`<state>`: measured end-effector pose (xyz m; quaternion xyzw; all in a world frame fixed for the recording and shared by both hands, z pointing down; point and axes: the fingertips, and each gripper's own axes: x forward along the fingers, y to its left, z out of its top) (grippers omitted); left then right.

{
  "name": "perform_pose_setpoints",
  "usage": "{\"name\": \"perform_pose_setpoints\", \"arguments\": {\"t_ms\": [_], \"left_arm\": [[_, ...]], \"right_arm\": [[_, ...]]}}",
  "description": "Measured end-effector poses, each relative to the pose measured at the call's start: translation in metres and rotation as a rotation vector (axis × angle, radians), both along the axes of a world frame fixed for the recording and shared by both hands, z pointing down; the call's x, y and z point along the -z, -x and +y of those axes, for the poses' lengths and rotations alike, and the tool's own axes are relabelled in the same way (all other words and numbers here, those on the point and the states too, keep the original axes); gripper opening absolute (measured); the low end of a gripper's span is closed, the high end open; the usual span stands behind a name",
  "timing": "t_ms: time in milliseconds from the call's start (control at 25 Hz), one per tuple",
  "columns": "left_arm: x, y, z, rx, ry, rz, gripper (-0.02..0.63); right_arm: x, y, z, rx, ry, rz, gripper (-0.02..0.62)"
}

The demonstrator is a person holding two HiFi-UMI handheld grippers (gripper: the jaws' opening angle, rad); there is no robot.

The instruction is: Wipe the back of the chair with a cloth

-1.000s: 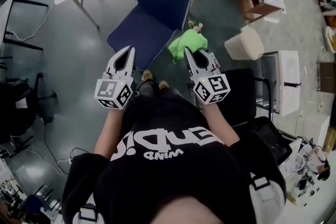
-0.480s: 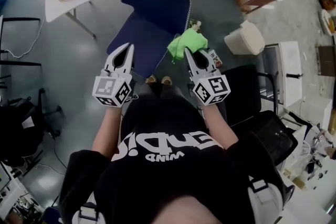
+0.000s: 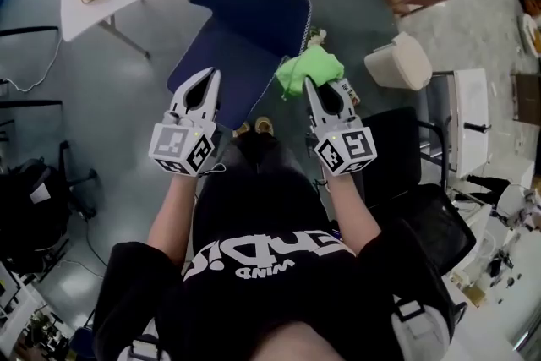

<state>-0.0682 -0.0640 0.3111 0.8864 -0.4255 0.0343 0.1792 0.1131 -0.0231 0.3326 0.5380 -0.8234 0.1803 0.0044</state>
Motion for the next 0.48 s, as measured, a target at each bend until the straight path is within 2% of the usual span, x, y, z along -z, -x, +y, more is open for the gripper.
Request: {"name": "perform_pose_setpoints", "arguments": {"t_ms": [480], "left_arm": [[-0.057, 0.001, -0.037, -0.002, 0.047, -0.004, -0.002]], "right_arm": [[-0.058, 0.001, -0.039, -0.036, 0.046, 0.024, 0.053]]}}
